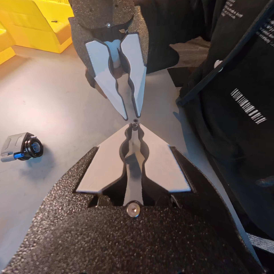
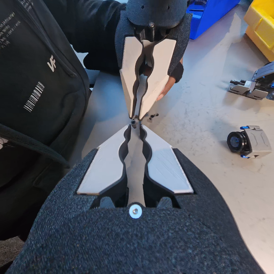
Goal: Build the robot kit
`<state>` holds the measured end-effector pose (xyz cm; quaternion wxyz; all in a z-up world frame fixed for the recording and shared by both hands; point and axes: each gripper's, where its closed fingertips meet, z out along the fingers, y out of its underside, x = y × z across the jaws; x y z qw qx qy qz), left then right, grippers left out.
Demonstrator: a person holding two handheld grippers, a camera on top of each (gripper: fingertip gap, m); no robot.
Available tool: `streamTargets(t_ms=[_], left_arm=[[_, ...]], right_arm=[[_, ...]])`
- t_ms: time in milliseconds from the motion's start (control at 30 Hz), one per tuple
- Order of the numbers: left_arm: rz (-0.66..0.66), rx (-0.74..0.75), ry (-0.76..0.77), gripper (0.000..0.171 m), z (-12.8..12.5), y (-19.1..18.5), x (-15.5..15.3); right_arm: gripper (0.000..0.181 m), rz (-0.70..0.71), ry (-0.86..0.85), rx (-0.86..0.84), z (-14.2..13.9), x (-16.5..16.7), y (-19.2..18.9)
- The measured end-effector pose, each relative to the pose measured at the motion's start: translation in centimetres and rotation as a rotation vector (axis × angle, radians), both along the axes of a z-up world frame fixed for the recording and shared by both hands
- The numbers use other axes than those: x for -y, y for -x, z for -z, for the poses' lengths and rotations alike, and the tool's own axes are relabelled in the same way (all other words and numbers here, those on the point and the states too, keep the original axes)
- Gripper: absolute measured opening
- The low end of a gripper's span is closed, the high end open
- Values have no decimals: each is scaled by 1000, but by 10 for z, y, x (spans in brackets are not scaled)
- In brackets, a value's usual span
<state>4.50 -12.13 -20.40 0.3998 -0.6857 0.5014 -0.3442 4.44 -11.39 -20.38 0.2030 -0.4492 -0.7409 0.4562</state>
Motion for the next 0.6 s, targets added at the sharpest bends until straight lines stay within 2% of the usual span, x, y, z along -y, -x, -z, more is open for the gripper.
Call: streamTargets(t_ms=[267,467,600], left_arm=[[104,265,131,7,-32,-1,1],[38,316,146,7,-37,0,-9],[-75,343,157,8,-37,2,-25]], right_arm=[[10,-70,-88,-153,-26,9,1],[7,51,-104,-172,-29,-2,4],[6,190,-119,-210,-30,-17,5]])
